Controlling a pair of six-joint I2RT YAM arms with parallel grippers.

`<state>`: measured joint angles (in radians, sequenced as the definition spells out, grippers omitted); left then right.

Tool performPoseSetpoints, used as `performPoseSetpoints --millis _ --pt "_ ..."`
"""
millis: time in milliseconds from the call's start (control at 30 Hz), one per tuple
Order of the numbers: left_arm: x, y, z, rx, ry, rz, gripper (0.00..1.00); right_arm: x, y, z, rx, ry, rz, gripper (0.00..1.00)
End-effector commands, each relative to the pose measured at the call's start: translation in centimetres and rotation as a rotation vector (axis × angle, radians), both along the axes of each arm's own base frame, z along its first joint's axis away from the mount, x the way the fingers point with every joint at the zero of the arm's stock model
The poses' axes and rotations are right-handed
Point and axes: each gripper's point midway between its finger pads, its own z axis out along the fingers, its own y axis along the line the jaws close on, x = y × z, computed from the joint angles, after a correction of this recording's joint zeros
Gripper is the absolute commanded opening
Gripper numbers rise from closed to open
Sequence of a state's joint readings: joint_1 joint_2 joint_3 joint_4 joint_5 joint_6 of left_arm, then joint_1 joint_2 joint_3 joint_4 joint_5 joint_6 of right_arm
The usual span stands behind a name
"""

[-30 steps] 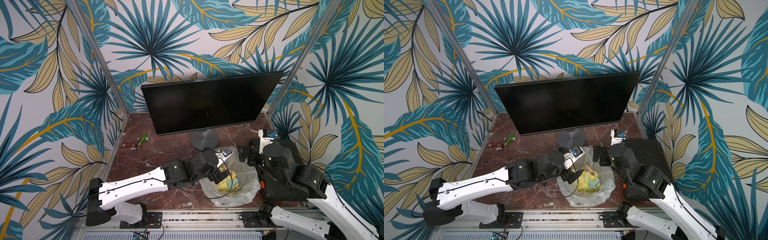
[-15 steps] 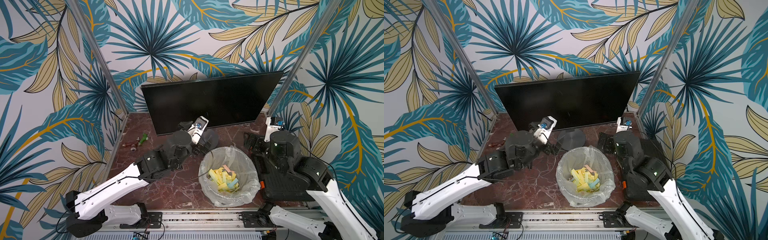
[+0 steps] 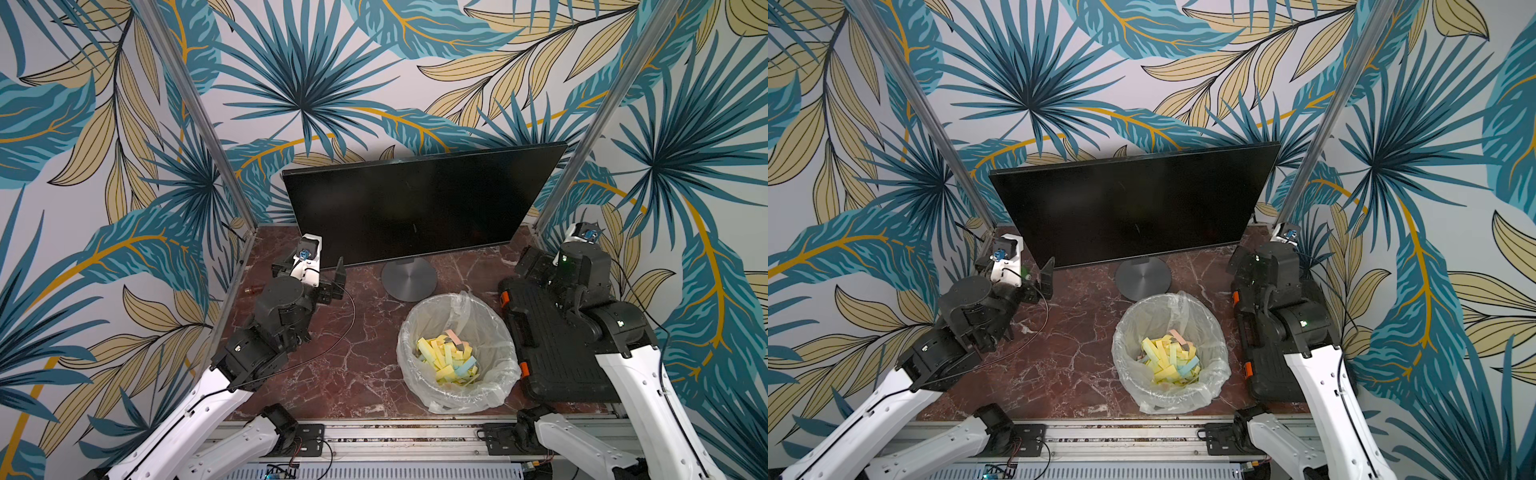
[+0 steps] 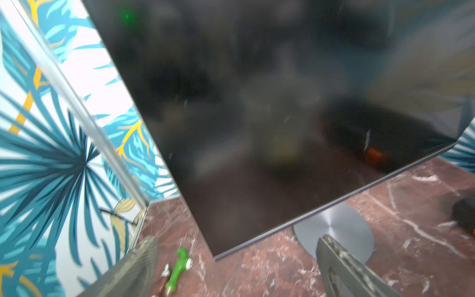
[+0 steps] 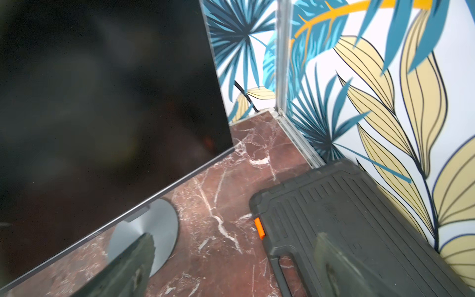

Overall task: Remove the sticky note from the monitor
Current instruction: Reset both arms

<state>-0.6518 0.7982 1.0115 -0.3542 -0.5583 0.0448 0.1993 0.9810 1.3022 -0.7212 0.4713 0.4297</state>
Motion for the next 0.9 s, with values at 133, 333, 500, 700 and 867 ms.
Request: performPoseSetpoints --millis 133,333,500,700,867 --pt "0.5 3.7 -6.4 -0.024 0.070 0.129 1.00 1.1 -2.2 -5.1 -0.016 0.023 -0.093 0.99" --pt "1.4 6.3 -10.4 -0.073 0.080 0.214 1.00 1.0 -4.3 -9.5 -0.111 0.041 -0.179 0.99" --pt "1.9 8.4 -13.1 -0.128 0.054 0.269 1.00 1.3 -5.1 -12.1 -0.186 -0.006 -0.212 0.99" --pt "2.8 10.2 -16.6 -0.132 0.032 0.321 1.00 2.0 -4.7 -15.9 -0.224 -0.018 -0.167 1.00" --pt "4.3 10.7 -19.1 -0.095 0.065 0.345 1.00 3.1 -3.7 -18.6 -0.234 -0.019 -0.095 1.00"
